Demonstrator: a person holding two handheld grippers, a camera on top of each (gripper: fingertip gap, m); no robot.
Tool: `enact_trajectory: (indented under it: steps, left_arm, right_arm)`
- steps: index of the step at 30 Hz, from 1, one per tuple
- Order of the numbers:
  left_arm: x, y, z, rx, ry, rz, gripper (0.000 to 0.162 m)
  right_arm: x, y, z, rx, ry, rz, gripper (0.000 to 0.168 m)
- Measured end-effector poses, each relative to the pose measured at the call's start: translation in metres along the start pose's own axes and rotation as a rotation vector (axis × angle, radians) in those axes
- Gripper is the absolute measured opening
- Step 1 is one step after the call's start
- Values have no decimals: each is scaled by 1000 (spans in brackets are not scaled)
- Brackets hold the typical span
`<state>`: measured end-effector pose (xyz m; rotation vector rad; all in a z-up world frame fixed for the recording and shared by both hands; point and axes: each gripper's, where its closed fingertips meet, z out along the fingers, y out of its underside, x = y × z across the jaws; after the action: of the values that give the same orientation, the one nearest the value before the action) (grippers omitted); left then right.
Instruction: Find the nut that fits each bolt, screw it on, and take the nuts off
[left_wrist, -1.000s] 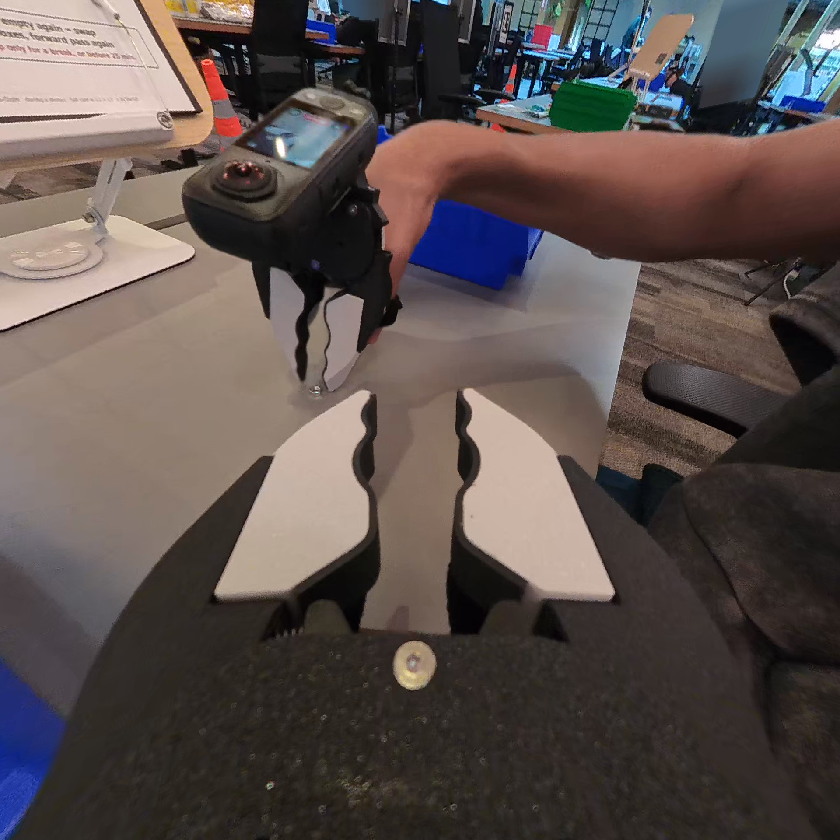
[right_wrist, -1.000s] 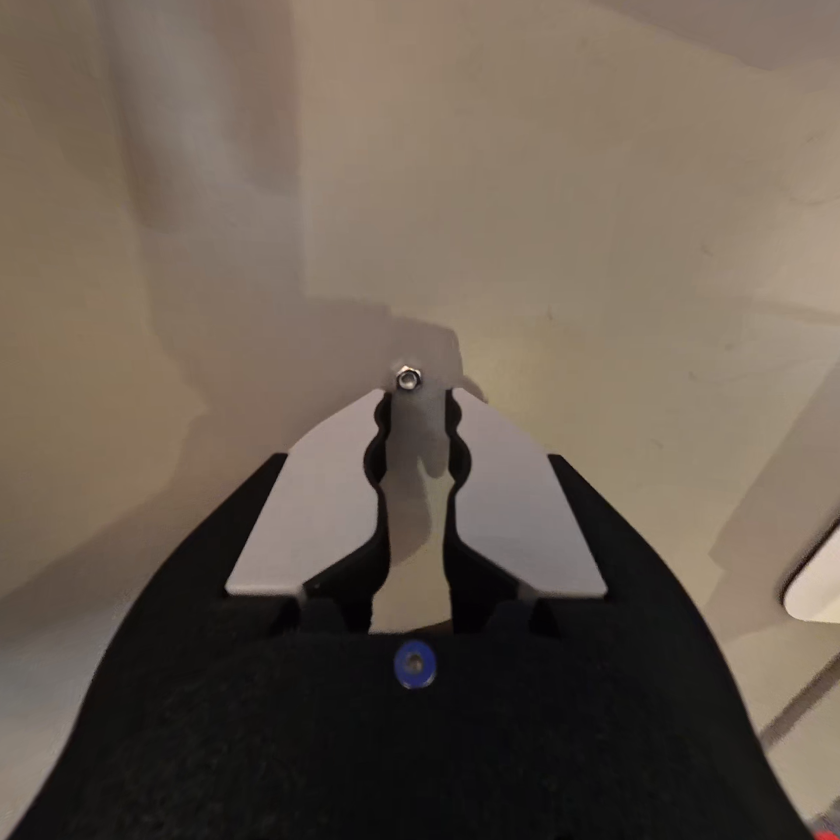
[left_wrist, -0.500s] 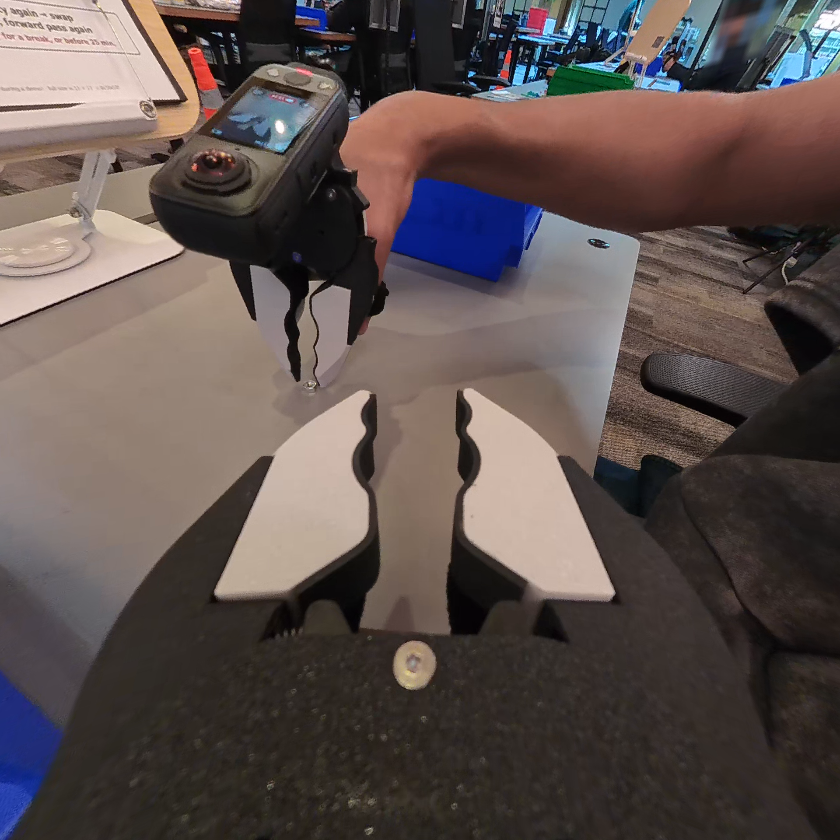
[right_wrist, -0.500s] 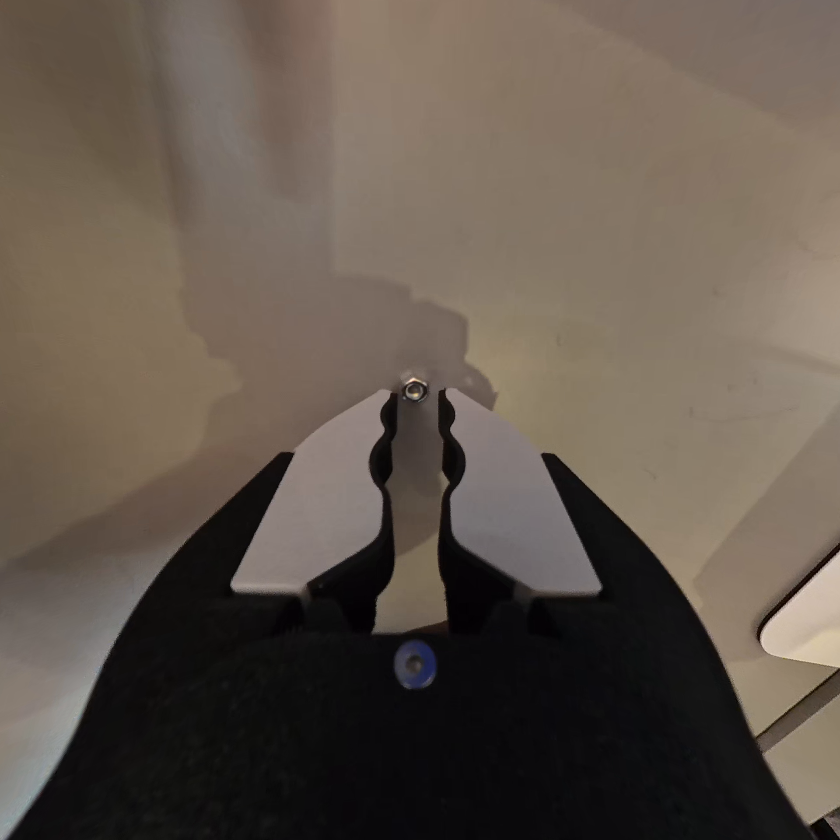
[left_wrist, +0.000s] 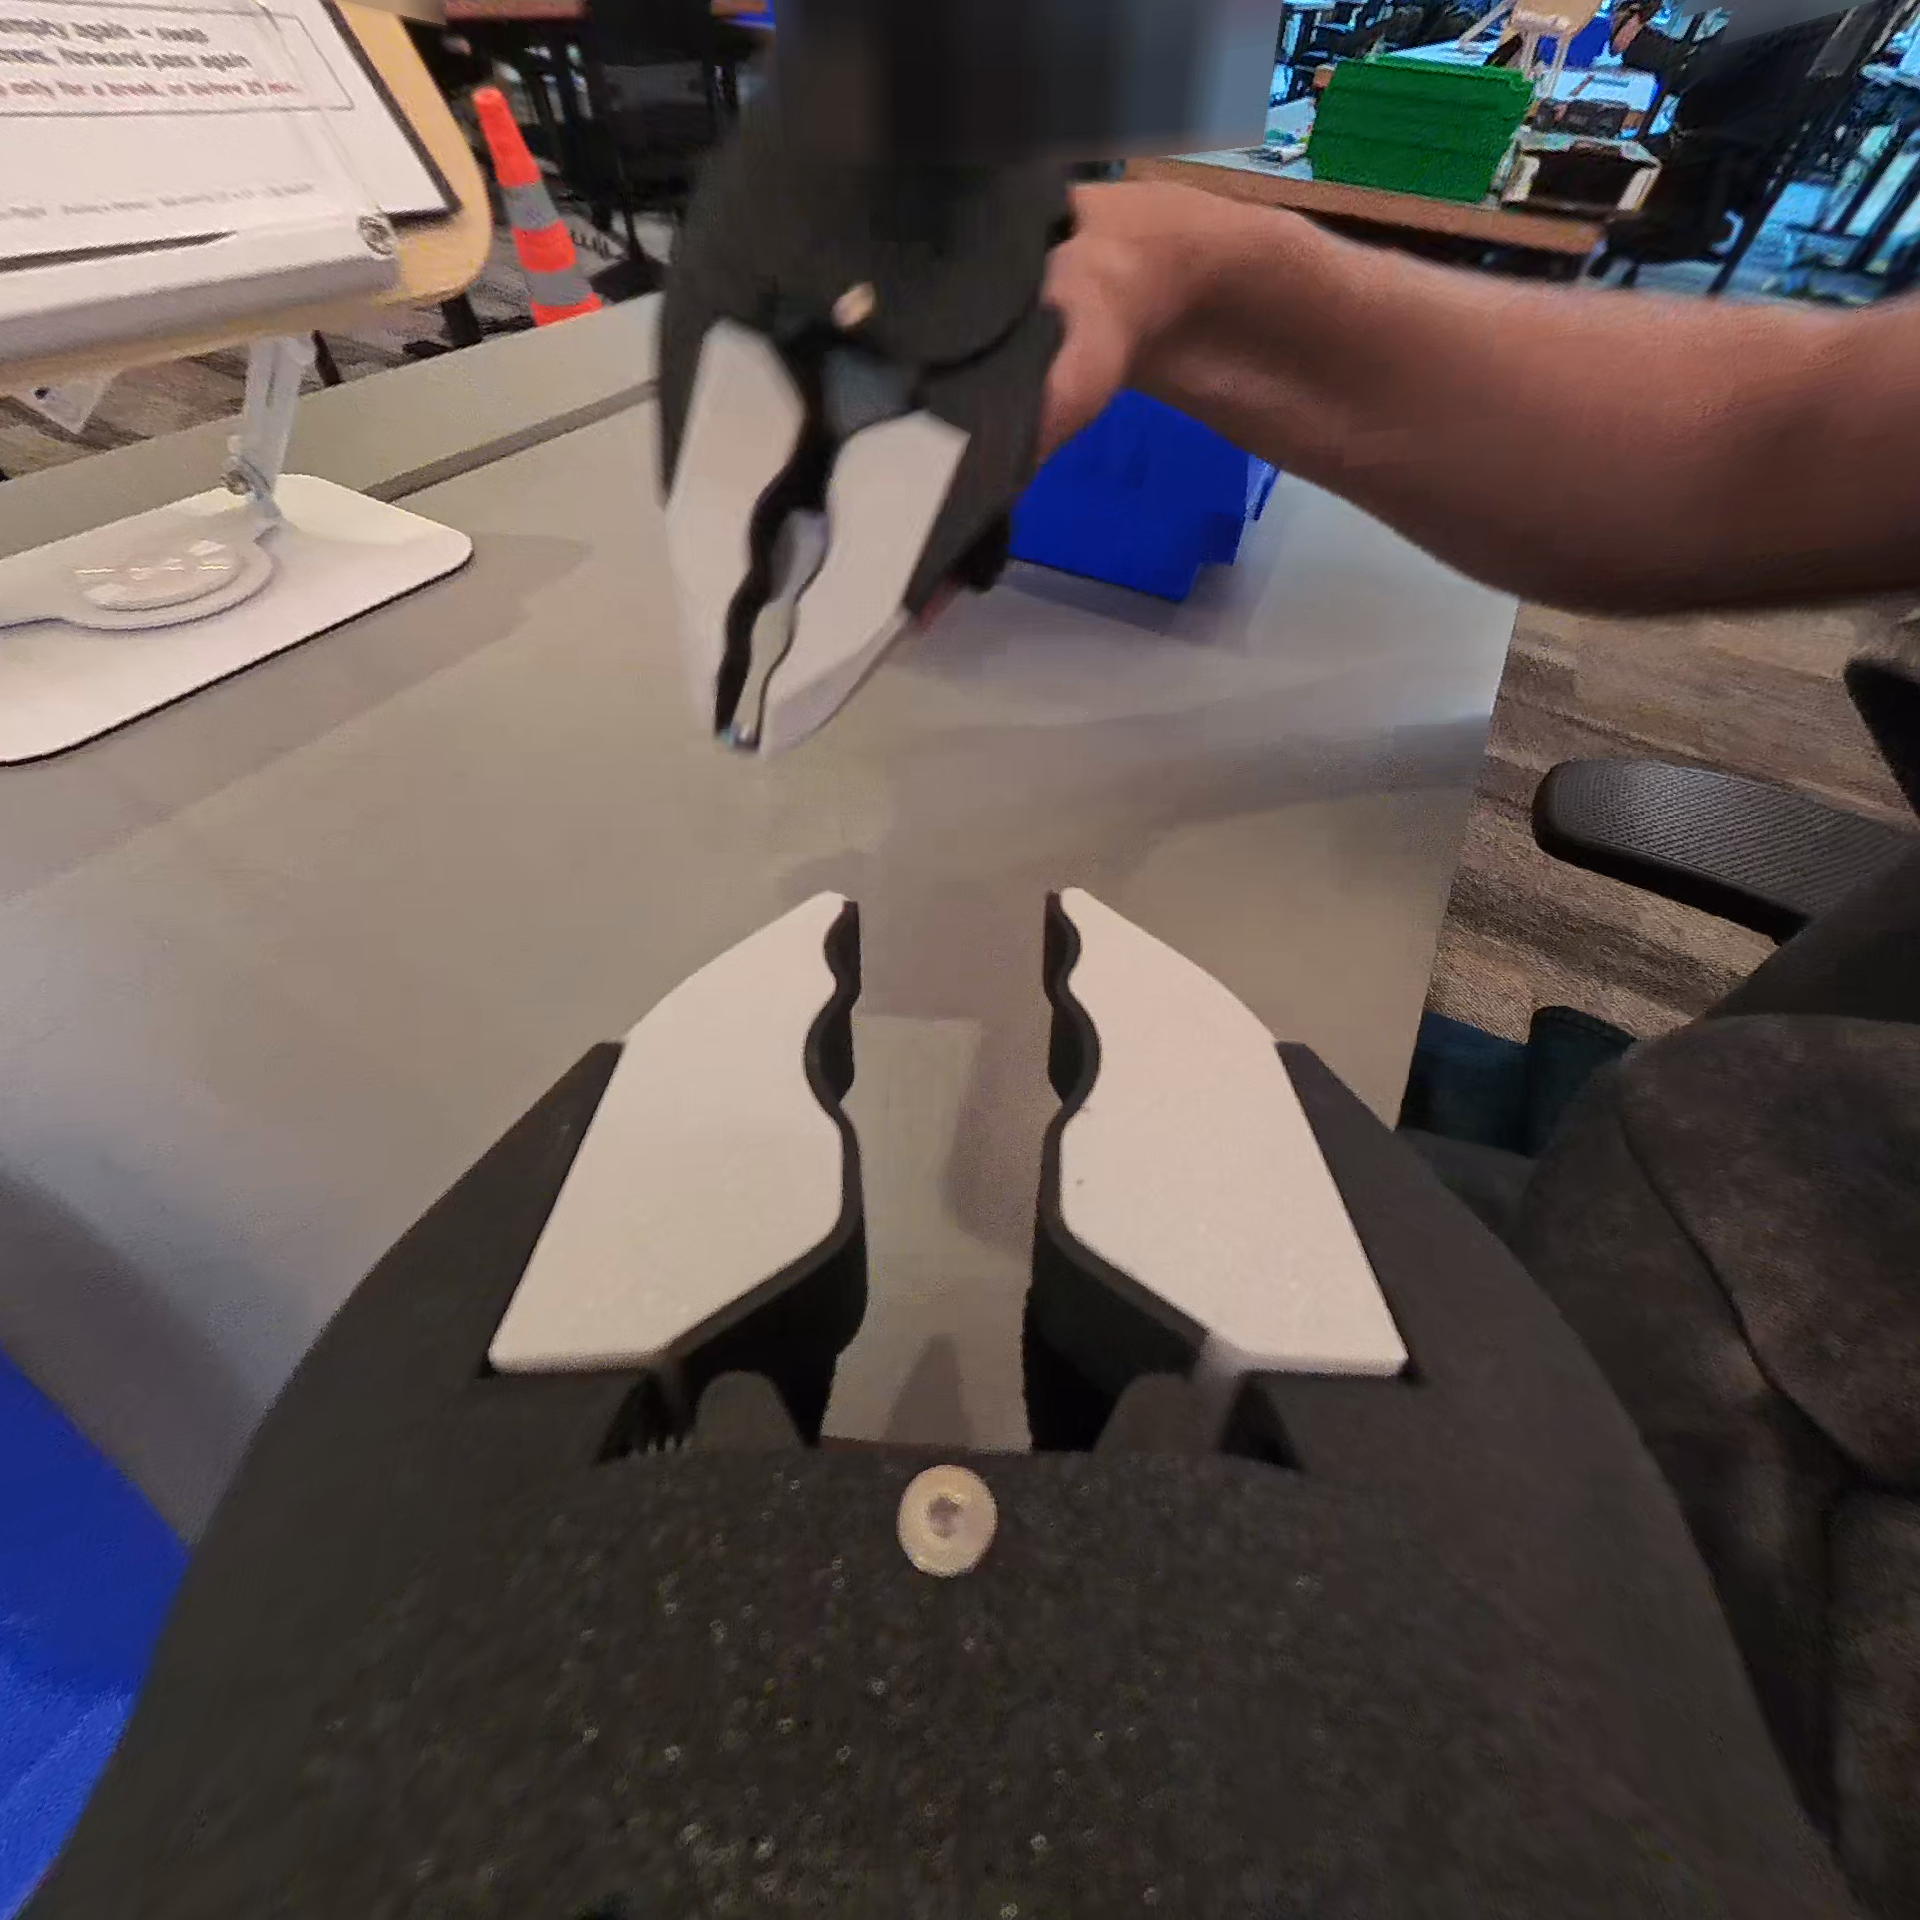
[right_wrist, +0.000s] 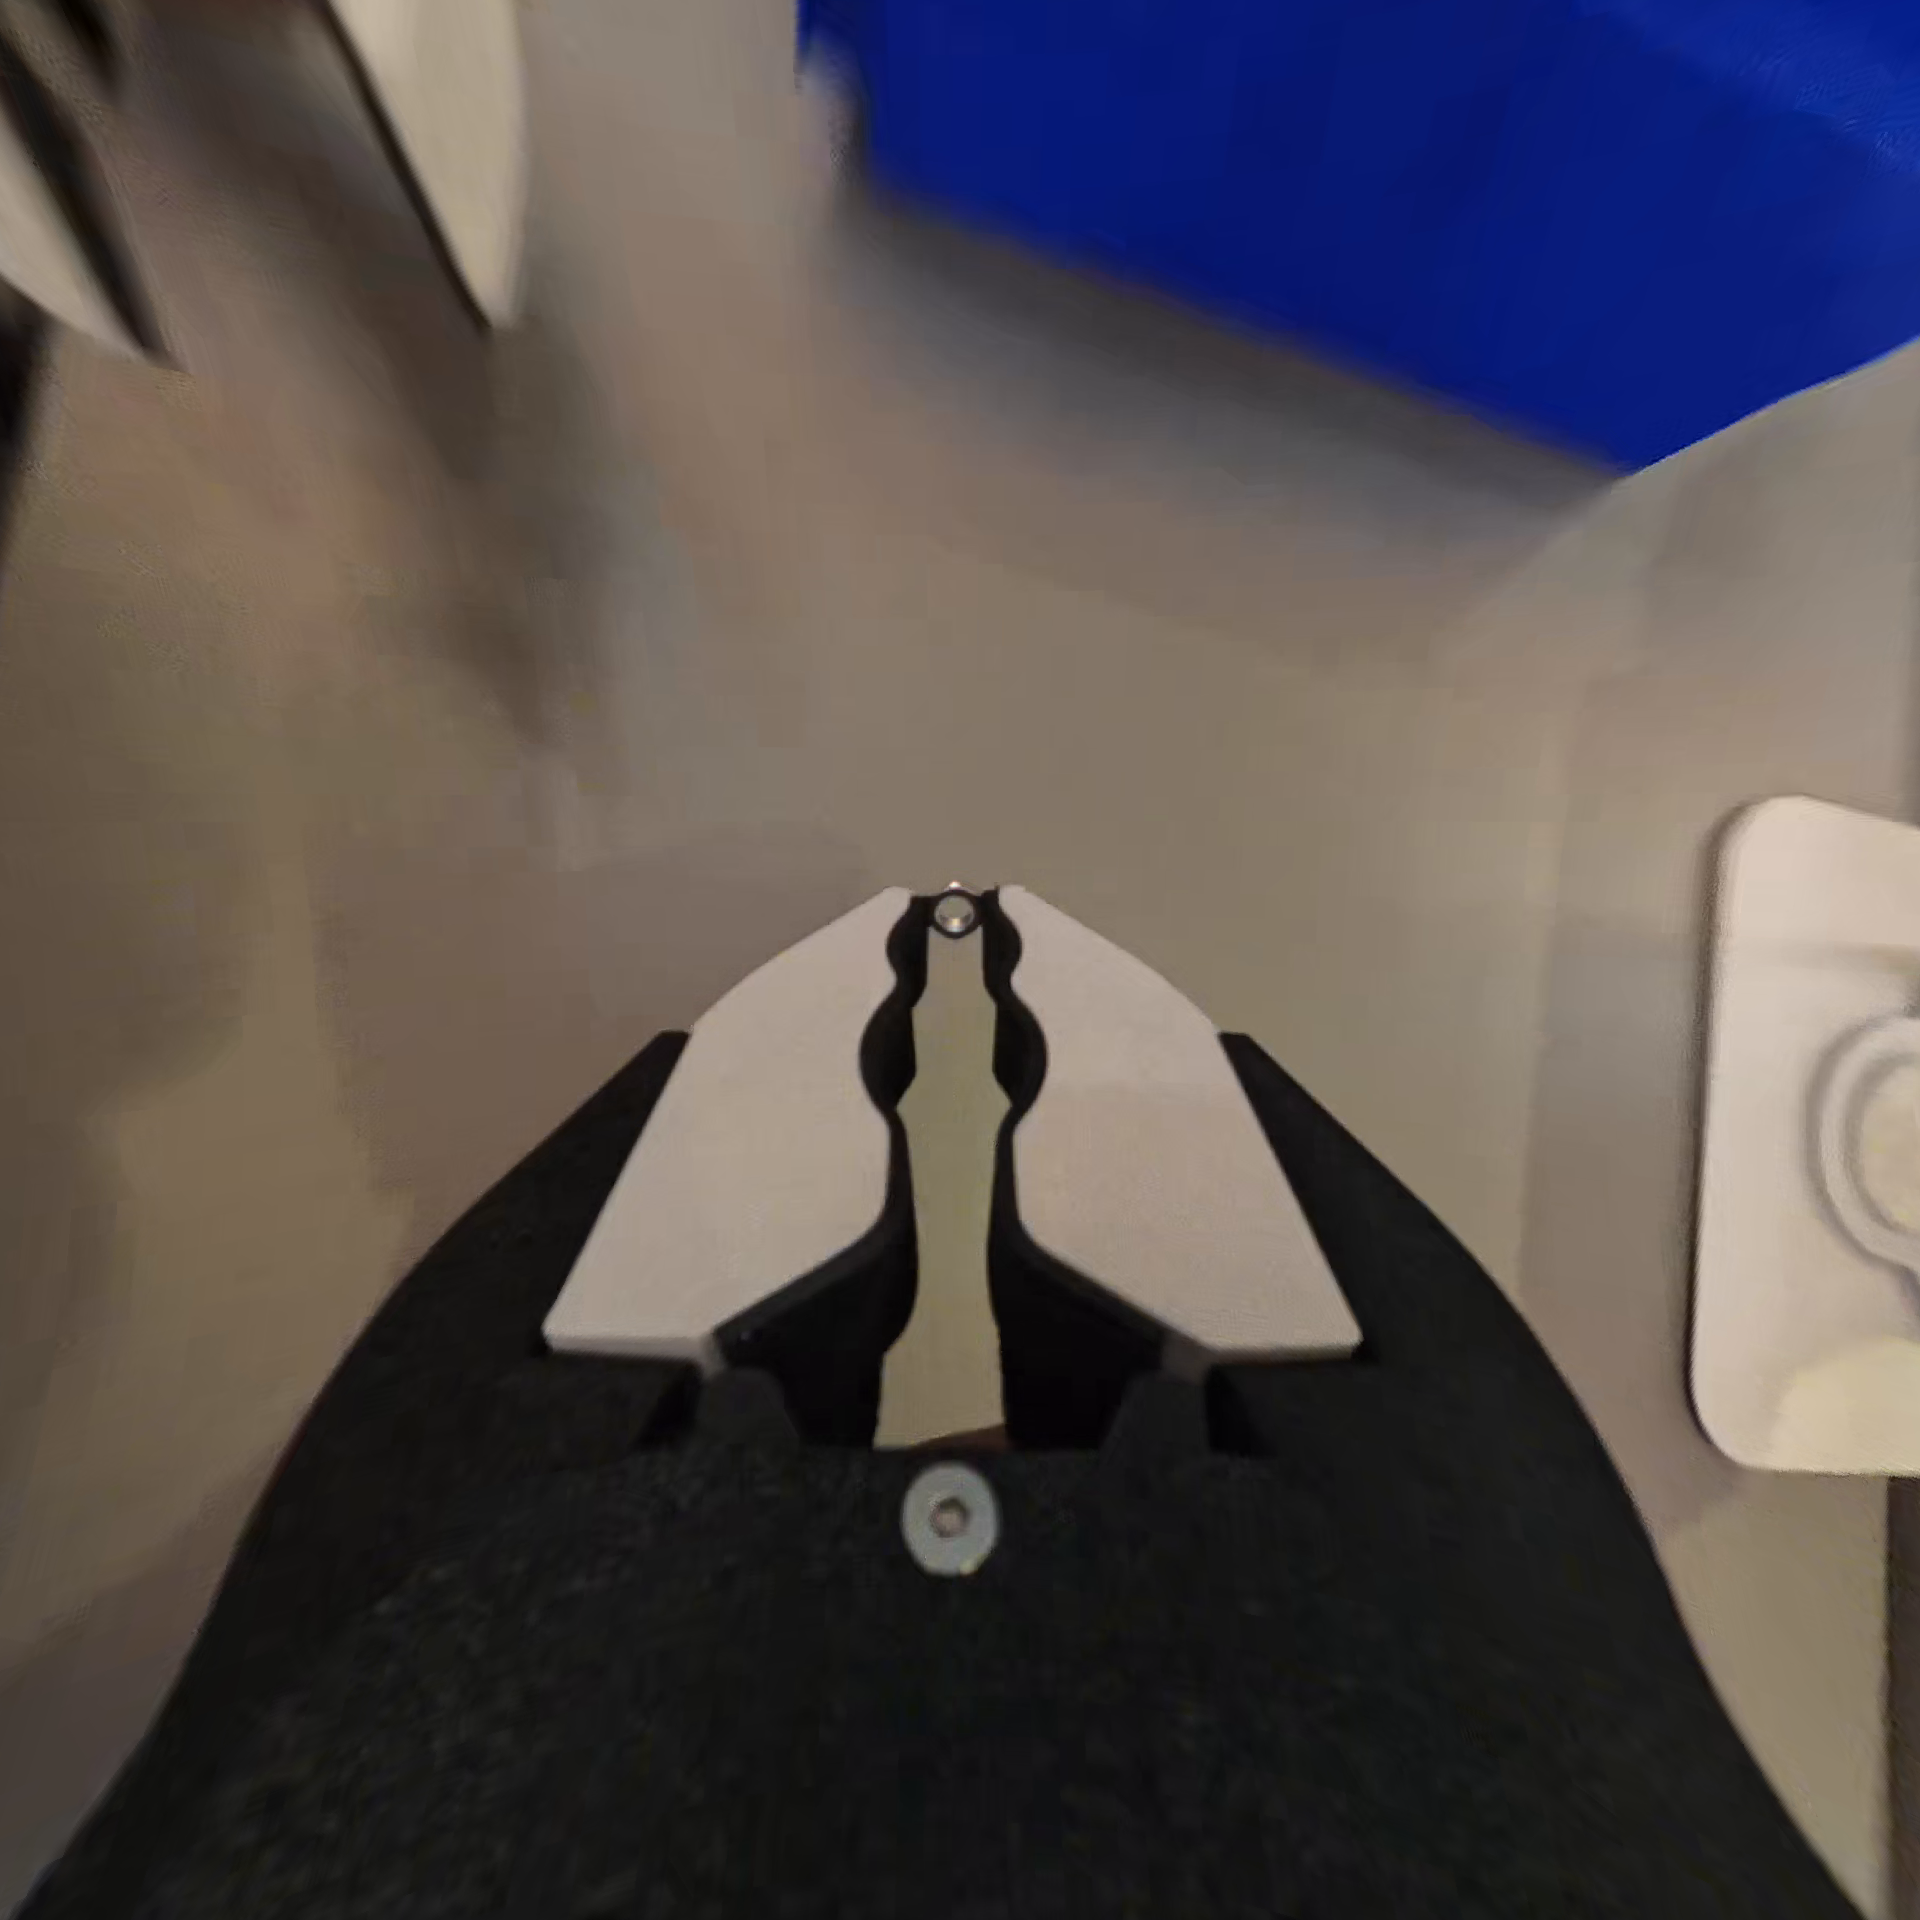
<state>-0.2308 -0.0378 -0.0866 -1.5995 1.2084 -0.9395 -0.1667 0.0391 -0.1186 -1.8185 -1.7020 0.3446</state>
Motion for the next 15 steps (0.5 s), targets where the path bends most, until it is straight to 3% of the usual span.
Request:
enact_trajectory:
  steps: [3,6,10,13,15]
  left_arm:
    - [-9,2,-2,-5,-27,-39,33]
    - [-18,12,1,-44,-56,-74,33]
    - [-17,21,9,-119,-55,-79,34]
    - [-8,19,14,-141,-16,-95,33]
    - [-3,16,14,-141,6,-90,29]
  right_arm:
    - [-15,-25,-38,344,178,144,10]
    - [-25,-22,-58,588,365,346,10]
    - [-35,2,-58,603,543,324,10]
    - [-41,0,-73,758,537,340,10]
    - [-39,5,-76,743,589,300,10]
